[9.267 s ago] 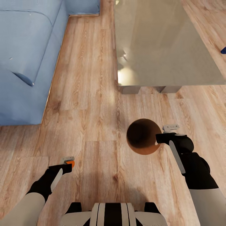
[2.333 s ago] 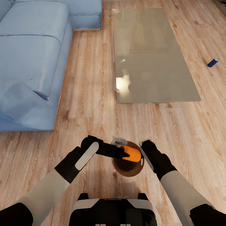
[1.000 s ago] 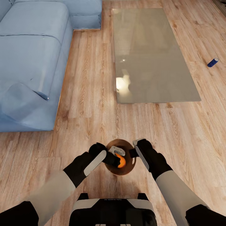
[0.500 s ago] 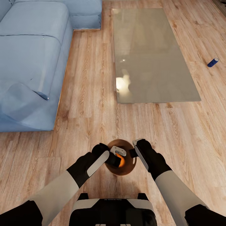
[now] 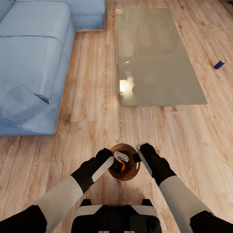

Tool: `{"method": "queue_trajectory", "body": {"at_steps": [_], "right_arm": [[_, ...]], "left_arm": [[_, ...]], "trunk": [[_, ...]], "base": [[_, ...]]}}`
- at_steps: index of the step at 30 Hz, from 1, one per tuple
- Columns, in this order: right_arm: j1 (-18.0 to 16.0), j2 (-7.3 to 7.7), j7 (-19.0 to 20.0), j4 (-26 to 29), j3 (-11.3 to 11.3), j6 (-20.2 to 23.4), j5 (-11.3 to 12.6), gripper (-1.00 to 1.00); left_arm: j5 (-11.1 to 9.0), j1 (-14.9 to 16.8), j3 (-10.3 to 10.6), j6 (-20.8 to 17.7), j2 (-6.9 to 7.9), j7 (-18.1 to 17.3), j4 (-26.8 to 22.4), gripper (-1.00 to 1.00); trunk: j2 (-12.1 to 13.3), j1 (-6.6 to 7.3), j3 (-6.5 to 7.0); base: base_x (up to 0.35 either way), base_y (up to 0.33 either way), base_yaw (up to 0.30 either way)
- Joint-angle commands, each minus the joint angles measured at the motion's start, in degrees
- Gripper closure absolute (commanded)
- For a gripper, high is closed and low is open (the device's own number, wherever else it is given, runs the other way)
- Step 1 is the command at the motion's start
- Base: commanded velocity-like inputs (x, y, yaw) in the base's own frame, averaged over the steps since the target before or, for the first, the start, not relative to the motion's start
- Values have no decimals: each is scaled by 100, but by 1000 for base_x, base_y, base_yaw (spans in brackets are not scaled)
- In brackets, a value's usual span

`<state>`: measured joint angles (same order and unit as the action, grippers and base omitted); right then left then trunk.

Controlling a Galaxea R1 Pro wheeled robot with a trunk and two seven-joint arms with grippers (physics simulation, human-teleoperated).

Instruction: Put the three can of soda from the living room inside the tash can in the kitchen.

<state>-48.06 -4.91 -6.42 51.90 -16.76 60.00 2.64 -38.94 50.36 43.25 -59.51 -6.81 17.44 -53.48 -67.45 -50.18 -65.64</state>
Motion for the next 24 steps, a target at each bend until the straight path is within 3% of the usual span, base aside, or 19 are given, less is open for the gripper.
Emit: {"method": "queue_trajectory", "body": {"at_steps": [1, 2, 17, 24], "right_arm": [[-2, 0, 53, -2, -2, 0, 219, 100], [-2, 0, 53, -3, -2, 0, 219, 100], [-2, 5, 53, -5, -2, 0, 219, 100], [-2, 7, 55, -5, -2, 0, 219, 100]], "left_arm": [[310, 0, 0, -49, 136, 52, 76, 100], [322, 0, 0, -49, 136, 51, 79, -100], [339, -7, -8, -49, 168, 14, 61, -100], [335, -8, -55, -49, 215, -126, -175, -100]], "trunk": [[0, 0, 0], [0, 0, 0], [0, 0, 0], [0, 0, 0]], "base": [[0, 0, 0], [0, 0, 0], [0, 0, 0], [0, 0, 0]]}}
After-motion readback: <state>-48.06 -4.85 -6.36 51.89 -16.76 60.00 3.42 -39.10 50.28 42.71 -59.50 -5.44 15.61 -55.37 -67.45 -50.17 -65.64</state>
